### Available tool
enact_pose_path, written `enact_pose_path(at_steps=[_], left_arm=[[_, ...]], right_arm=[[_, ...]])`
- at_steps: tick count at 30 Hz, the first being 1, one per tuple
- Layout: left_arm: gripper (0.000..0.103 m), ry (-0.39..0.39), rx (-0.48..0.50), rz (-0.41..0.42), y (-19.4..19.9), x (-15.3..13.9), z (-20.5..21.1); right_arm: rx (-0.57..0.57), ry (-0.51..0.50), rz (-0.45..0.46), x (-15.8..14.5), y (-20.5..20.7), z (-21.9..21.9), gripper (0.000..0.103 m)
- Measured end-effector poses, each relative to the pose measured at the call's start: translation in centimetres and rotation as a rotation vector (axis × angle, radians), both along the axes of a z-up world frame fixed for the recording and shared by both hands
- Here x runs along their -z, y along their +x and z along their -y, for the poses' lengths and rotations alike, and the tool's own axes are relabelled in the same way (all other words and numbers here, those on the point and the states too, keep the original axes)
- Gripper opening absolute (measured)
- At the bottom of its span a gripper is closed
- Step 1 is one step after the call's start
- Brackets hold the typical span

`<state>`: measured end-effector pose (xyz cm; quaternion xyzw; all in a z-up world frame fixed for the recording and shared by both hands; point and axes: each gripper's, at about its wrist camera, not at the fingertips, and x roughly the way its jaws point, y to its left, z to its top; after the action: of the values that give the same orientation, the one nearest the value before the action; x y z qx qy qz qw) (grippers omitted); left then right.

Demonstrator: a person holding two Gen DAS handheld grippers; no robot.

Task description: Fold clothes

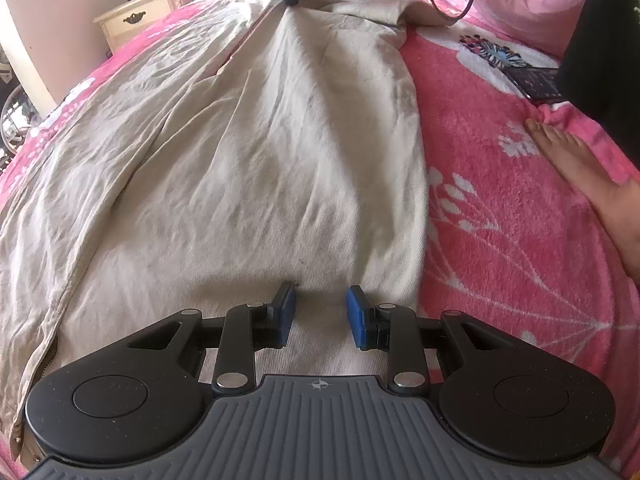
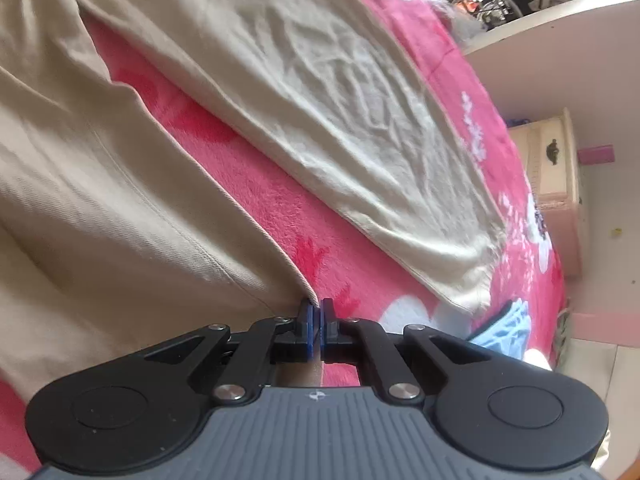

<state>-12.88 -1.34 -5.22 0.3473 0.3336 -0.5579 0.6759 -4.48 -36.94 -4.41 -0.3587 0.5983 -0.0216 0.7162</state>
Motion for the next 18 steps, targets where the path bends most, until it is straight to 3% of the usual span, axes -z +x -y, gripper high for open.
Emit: enact_pose_path(at_steps=[3, 5, 7, 9, 14, 18], left_arm=[[0.028, 0.000, 0.004, 0.002, 0.0, 0.1, 0.1], [0.028, -0.002, 0.005, 0.000, 0.0, 0.1, 0.0], [0.028, -0.004, 0.006, -0.003, 0.1, 0.1, 0.0], [0.028, -0.004, 0.007, -0.006, 0.1, 0.1, 0.0], [0.029, -0.005, 0.011, -0.032, 0.6, 0.0, 0.0], [0.029, -0.006, -0.017, -0.093, 1.8, -0.6, -0.1]], right_arm=[[0.032, -0.006, -0.005, 2.3, 0.5, 0.8, 0.004], [0.062, -0.029, -0.003, 3.3, 0.5, 1.7, 0.011], [0.136, -0.017, 0.026, 3.1, 0.3, 3.3, 0.035], [0.217, 0.002, 0.057, 2.6, 0.1, 5.0, 0.048], [0.550, 0.214, 0.181, -2.2, -0.3, 10.4, 0.056], [0.770, 0.416, 0.354, -7.1, -1.8, 14.0, 0.064]])
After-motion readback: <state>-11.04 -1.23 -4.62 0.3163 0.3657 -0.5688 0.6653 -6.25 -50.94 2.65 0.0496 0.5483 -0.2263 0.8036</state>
